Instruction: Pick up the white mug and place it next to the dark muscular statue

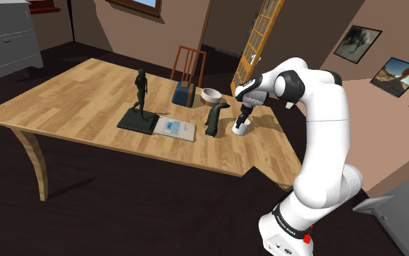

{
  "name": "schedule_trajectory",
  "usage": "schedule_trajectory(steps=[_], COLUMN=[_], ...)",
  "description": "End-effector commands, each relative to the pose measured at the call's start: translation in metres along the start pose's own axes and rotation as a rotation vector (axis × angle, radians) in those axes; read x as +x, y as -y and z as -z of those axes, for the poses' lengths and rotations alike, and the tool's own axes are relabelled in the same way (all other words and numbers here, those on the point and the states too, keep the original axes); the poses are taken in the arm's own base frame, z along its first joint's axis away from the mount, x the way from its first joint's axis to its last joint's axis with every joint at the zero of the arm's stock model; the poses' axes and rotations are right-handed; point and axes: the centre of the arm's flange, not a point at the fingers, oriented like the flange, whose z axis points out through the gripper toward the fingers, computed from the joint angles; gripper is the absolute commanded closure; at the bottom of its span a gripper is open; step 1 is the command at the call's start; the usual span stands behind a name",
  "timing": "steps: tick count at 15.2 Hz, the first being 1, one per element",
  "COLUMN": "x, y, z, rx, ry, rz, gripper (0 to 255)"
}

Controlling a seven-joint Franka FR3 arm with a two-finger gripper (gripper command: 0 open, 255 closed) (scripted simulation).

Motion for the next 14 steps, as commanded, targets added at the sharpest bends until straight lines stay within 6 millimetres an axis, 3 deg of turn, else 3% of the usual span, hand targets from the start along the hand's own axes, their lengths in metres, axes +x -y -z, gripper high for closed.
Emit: schedule_trajectory(steps=[1, 8, 9, 14], x=[0.0003, 0.0003, 0.0003, 0.0003], y=[0.0008, 0.0008, 0.0008, 0.0008], z=[-0.0064, -0.0063, -0.0063, -0.0064], rx=[0.000, 0.000, 0.000, 0.000], ry=[0.000, 0.000, 0.000, 0.000], rz=[0.000, 0.000, 0.000, 0.000], gripper=[0, 0, 255, 255])
